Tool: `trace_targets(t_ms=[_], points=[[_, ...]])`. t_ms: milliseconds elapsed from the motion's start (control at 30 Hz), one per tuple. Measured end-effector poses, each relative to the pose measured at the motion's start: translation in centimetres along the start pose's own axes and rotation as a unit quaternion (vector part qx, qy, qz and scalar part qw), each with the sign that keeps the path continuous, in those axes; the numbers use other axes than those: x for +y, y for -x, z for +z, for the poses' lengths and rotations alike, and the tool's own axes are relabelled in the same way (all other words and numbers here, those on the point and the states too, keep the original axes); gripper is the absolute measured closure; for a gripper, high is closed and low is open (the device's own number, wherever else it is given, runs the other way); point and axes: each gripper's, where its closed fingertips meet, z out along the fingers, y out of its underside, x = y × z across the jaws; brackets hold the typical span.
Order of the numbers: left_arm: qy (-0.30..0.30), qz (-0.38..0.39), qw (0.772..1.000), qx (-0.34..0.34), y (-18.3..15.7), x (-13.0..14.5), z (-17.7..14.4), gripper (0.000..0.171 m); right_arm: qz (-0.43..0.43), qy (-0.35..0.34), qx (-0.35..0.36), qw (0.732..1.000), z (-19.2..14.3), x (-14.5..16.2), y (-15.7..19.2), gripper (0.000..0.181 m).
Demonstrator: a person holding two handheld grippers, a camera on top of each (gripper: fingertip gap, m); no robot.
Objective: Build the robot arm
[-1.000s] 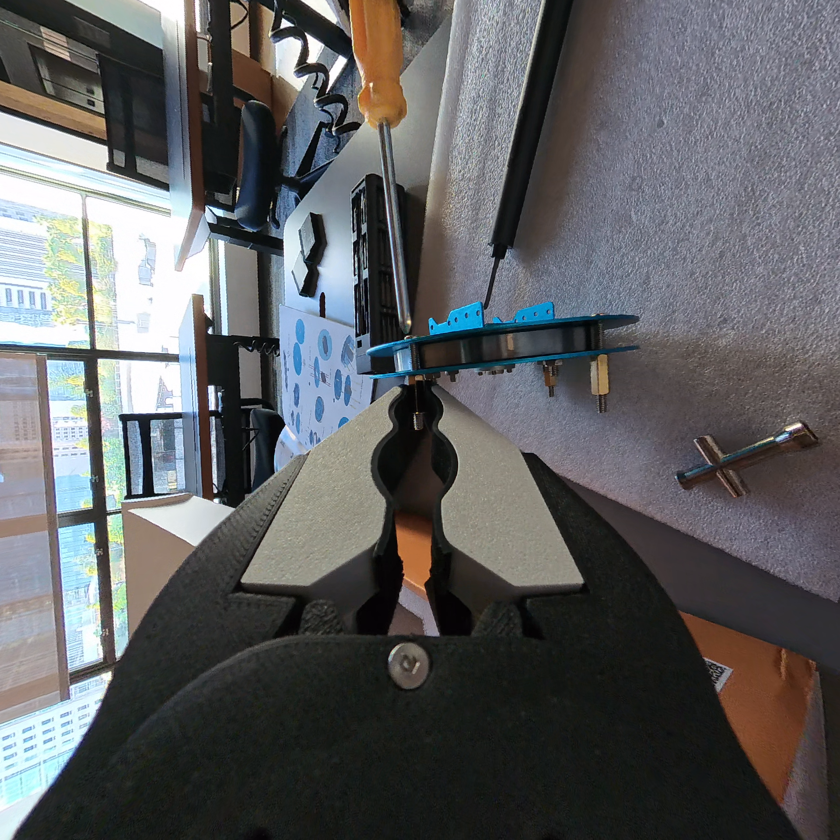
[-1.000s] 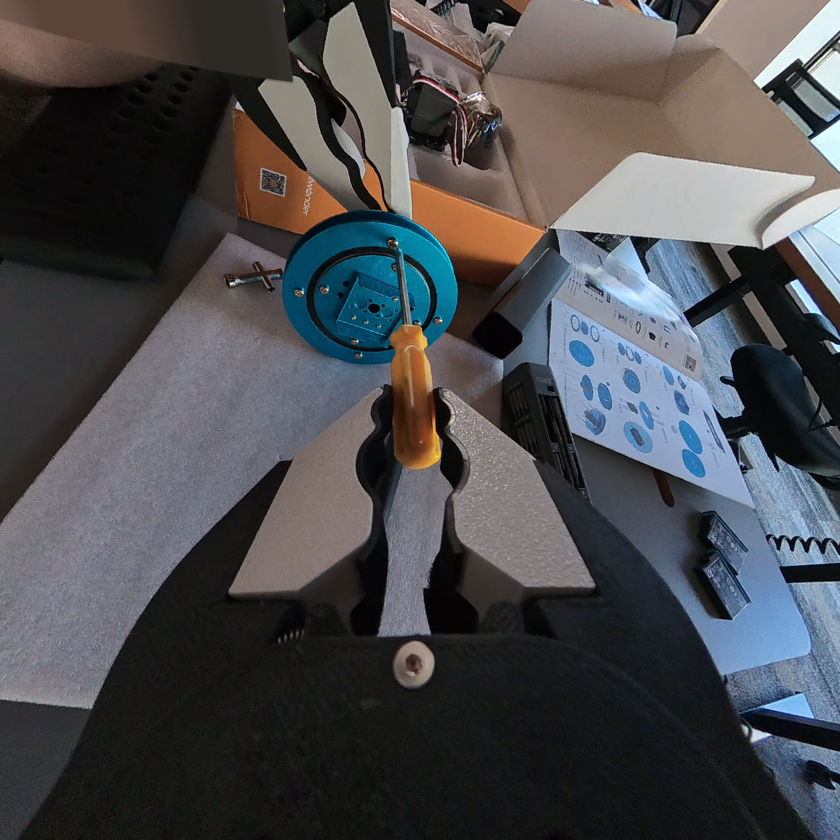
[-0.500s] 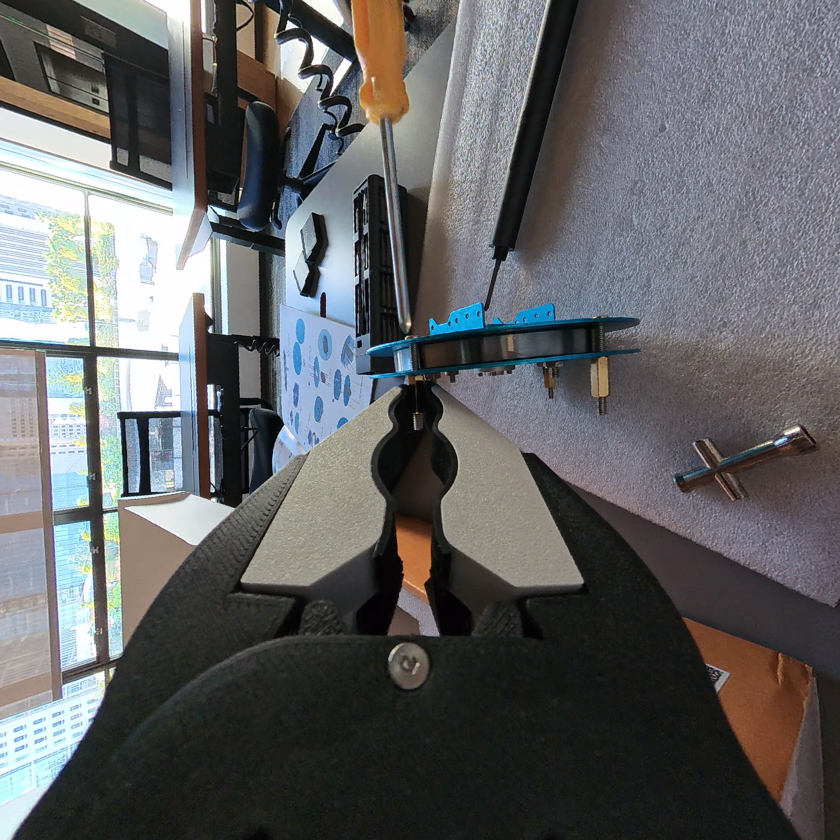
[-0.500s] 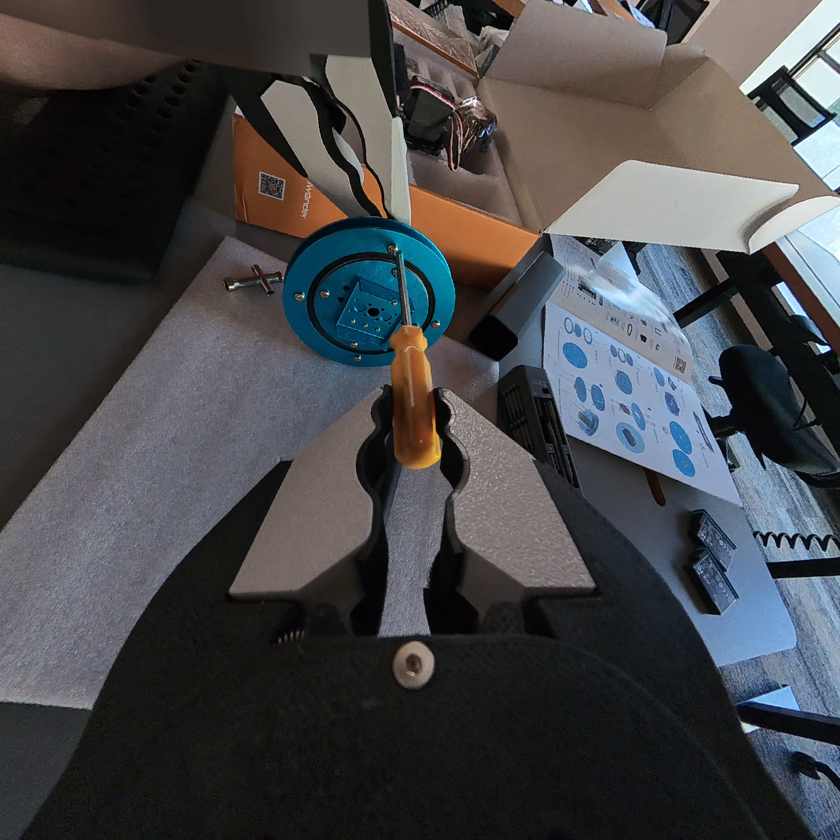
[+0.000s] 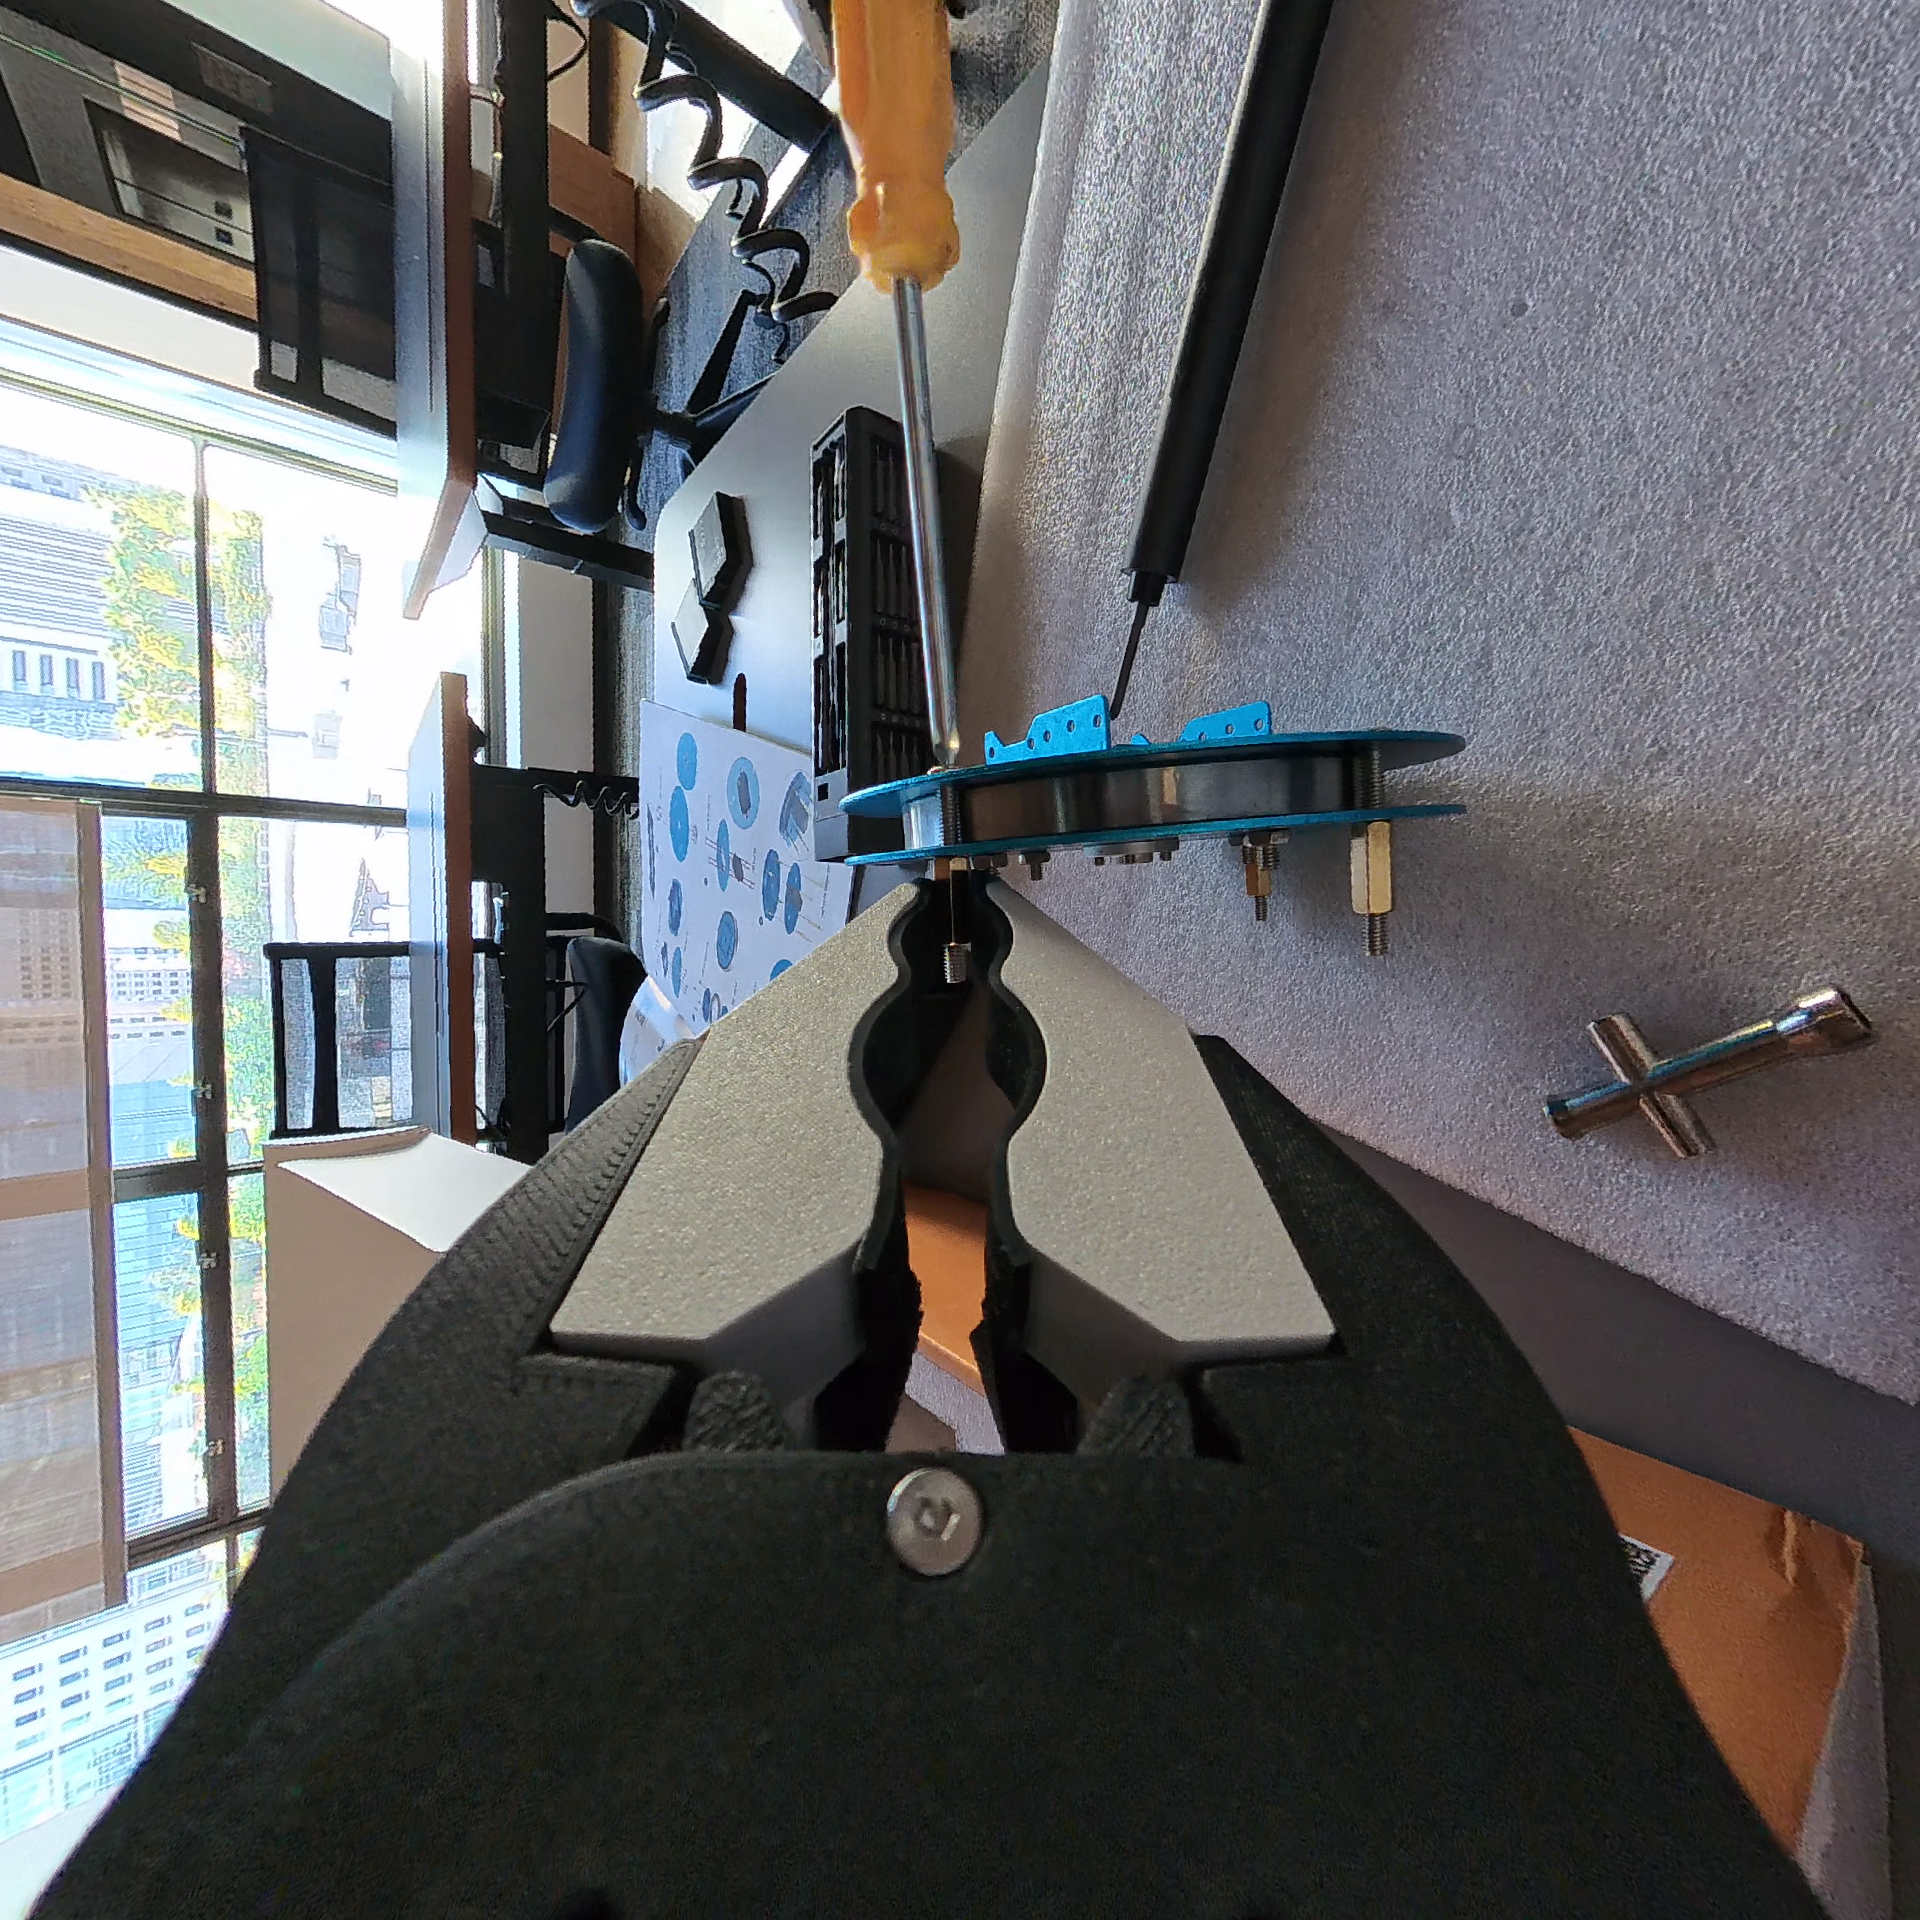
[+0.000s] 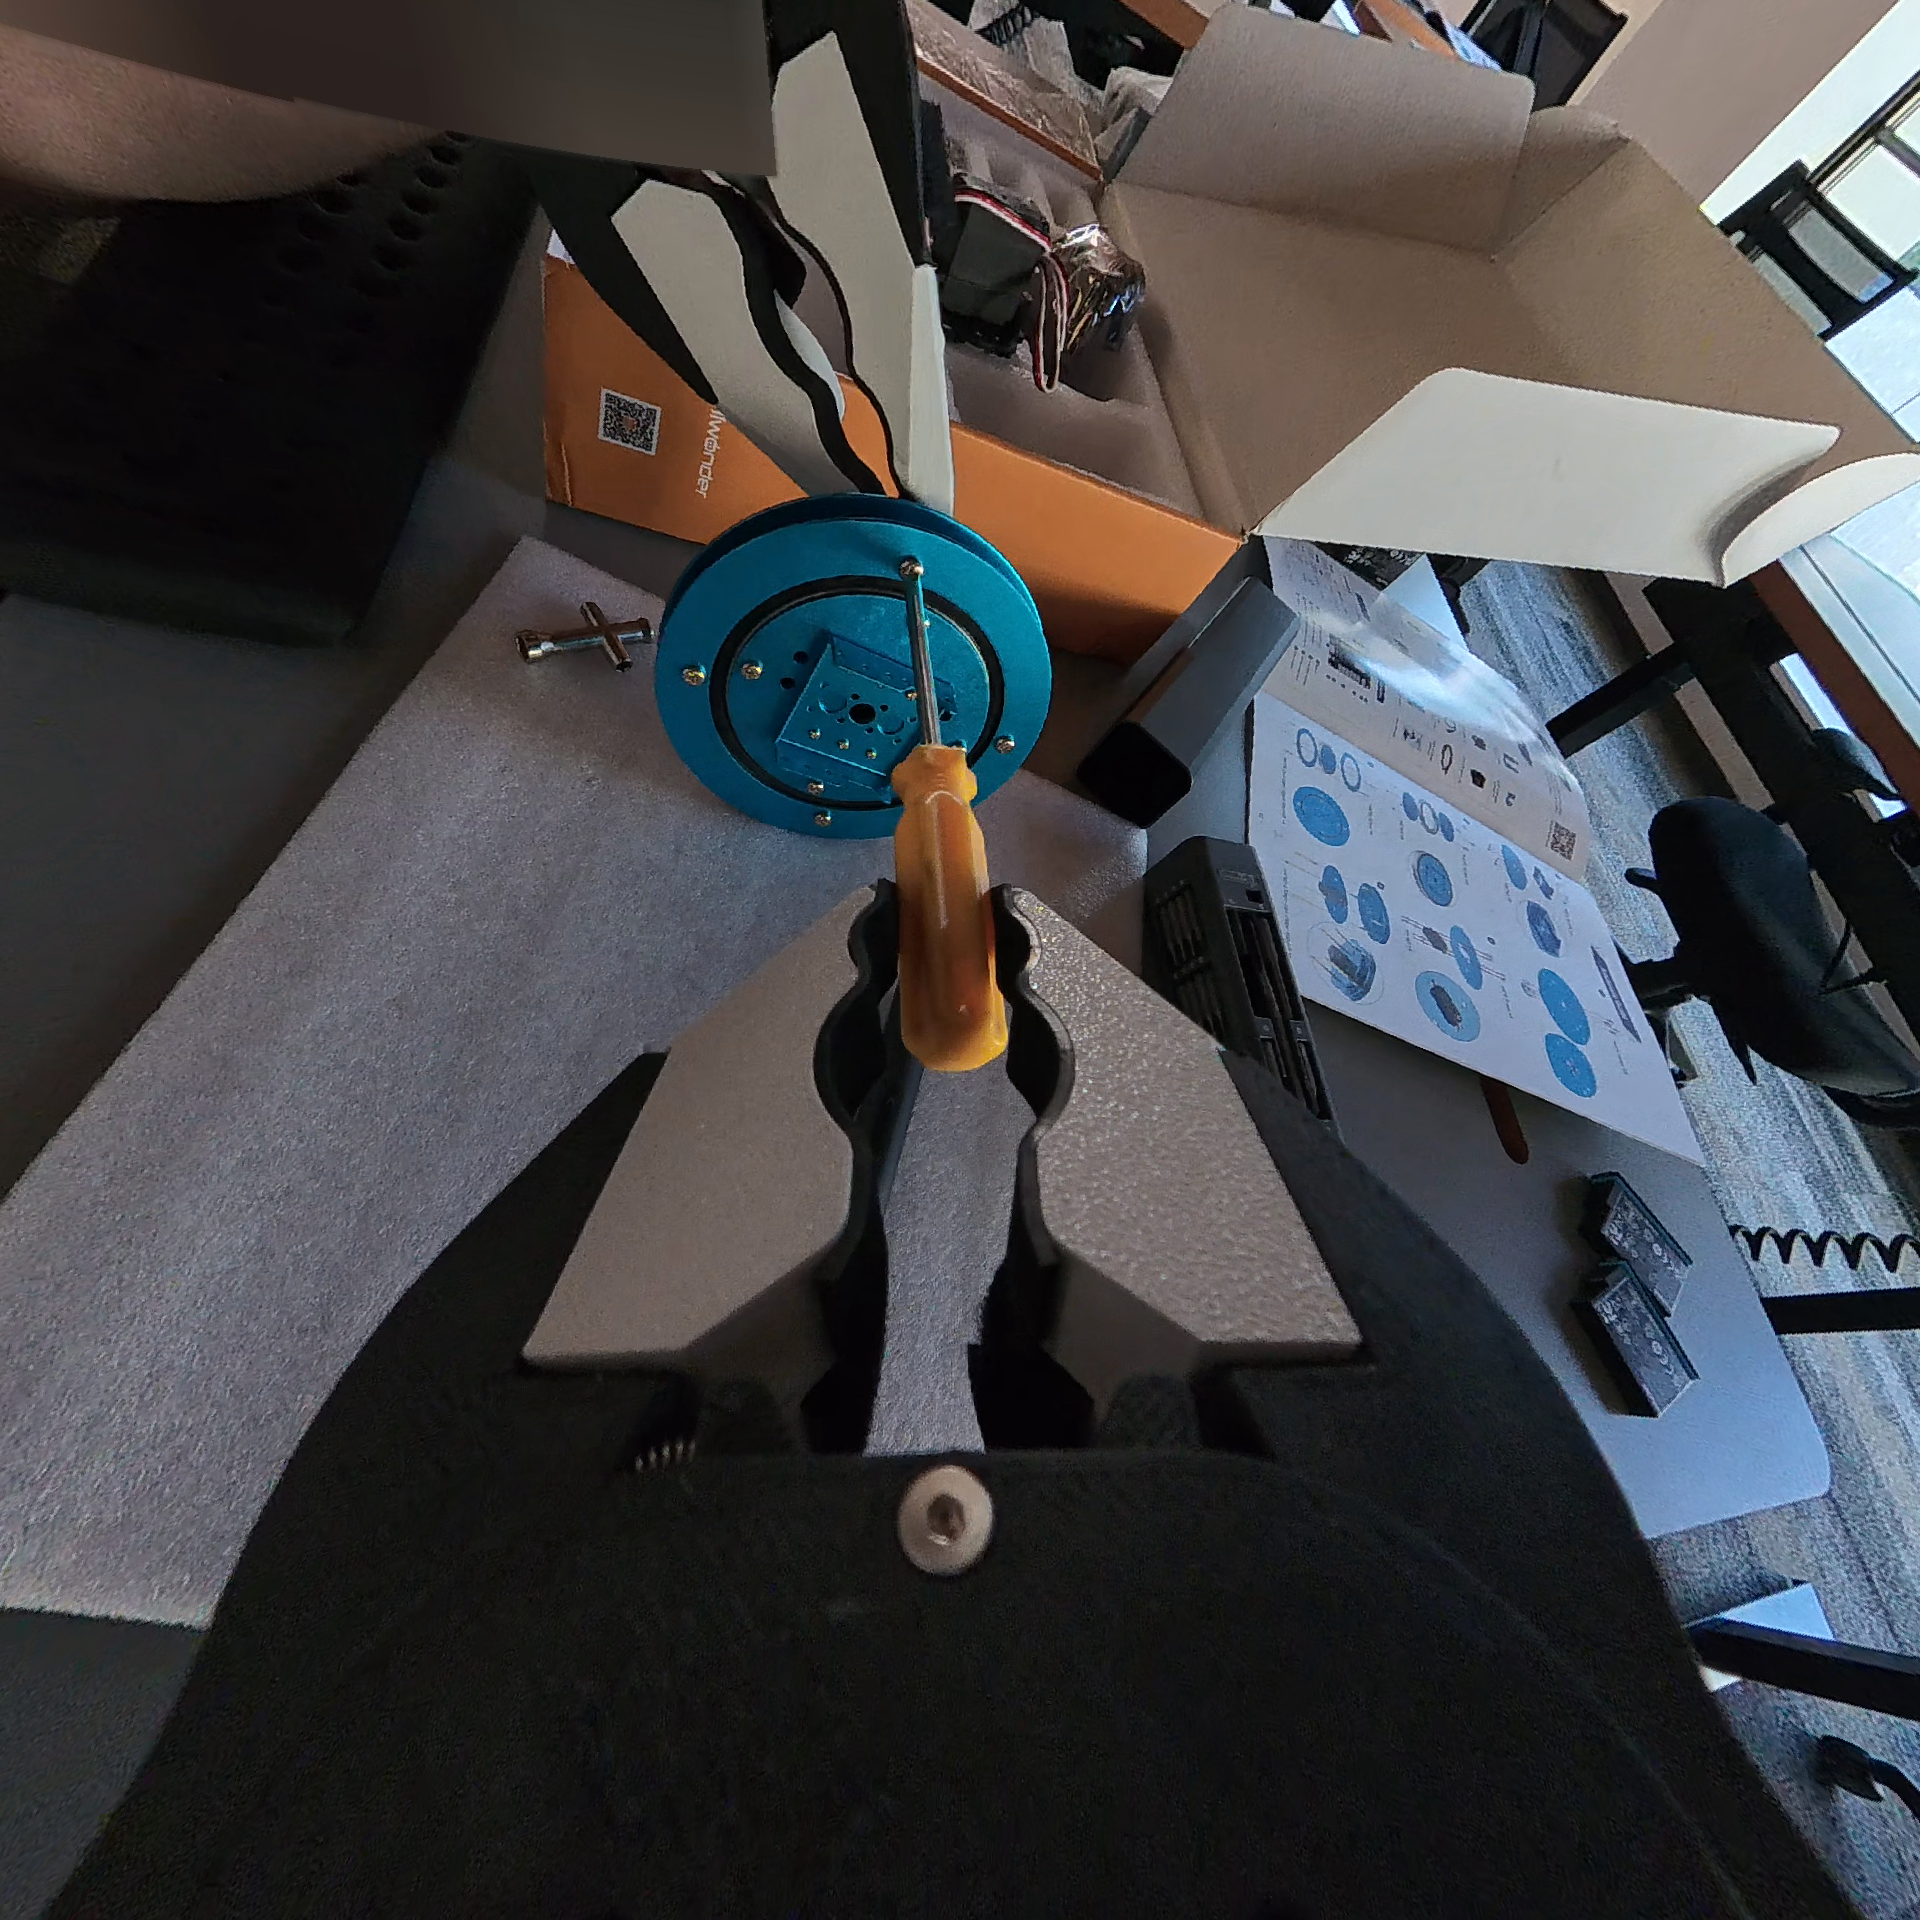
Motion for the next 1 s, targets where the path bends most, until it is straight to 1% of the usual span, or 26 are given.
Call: trace_targets(t_ms=[133,267,300,333,400,467,533,633,667,700,733,767,867,933,1000], points=[[0.003,0.002,1.0,-0.002,0.0,0.1,0.0,0.168,-0.017,-0.004,0.01,1.0,0.0,-0.3,-0.1,0.166],[0.003,0.003,1.0,-0.006,0.1,0.2,0.1,0.169,-0.086,0.004,0.04,0.995,0.0,-0.8,-0.3,0.165],[0.003,0.003,1.0,-0.006,0.1,0.2,0.1,0.168,-0.118,0.002,0.048,0.992,-0.1,-1.0,-0.2,0.166],[0.003,0.002,1.0,-0.006,0.1,0.3,0.0,0.168,-0.161,-0.001,0.063,0.985,-0.1,-1.3,-0.2,0.165],[0.001,-0.002,1.0,-0.005,0.1,0.3,0.0,0.168,-0.258,0.012,0.093,0.962,-0.1,-1.4,-0.3,0.164],[0.003,-0.001,1.0,-0.007,0.1,0.4,0.1,0.168,-0.325,0.03,0.114,0.938,0.1,-1.2,-0.5,0.165],[0.004,0.002,1.0,-0.011,0.2,0.5,0.1,0.168,-0.365,0.039,0.127,0.922,0.2,-1.2,-0.6,0.165],[-0.001,0.008,1.0,-0.016,0.2,0.3,0.1,0.169,-0.439,0.052,0.159,0.883,0.1,-1.4,-0.9,0.165],[0.001,0.011,1.0,-0.018,0.2,0.4,0.1,0.169,-0.456,0.057,0.161,0.873,0.2,-1.3,-0.9,0.165],[0.003,0.012,1.0,-0.018,0.2,0.4,0.1,0.168,-0.459,0.061,0.154,0.873,0.4,-1.0,-0.9,0.166],[0.003,0.01,1.0,-0.019,0.2,0.5,0.1,0.168,-0.442,0.065,0.142,0.883,0.6,-0.6,-1.0,0.166],[0.003,0.009,1.0,-0.018,0.2,0.5,0.1,0.168,-0.406,0.062,0.132,0.902,0.6,-0.4,-1.1,0.166],[0.008,0.007,1.0,-0.021,0.3,0.6,0.2,0.168,-0.26,0.024,0.079,0.962,0.7,-0.4,-0.9,0.165],[0.012,0.009,1.0,-0.025,0.3,0.7,0.2,0.169,-0.164,0.009,0.041,0.986,0.8,-0.4,-0.6,0.166],[0.017,0.012,0.999,-0.029,0.4,0.8,0.3,0.169,-0.078,0.003,0.001,0.997,0.8,-0.3,-0.3,0.166]])
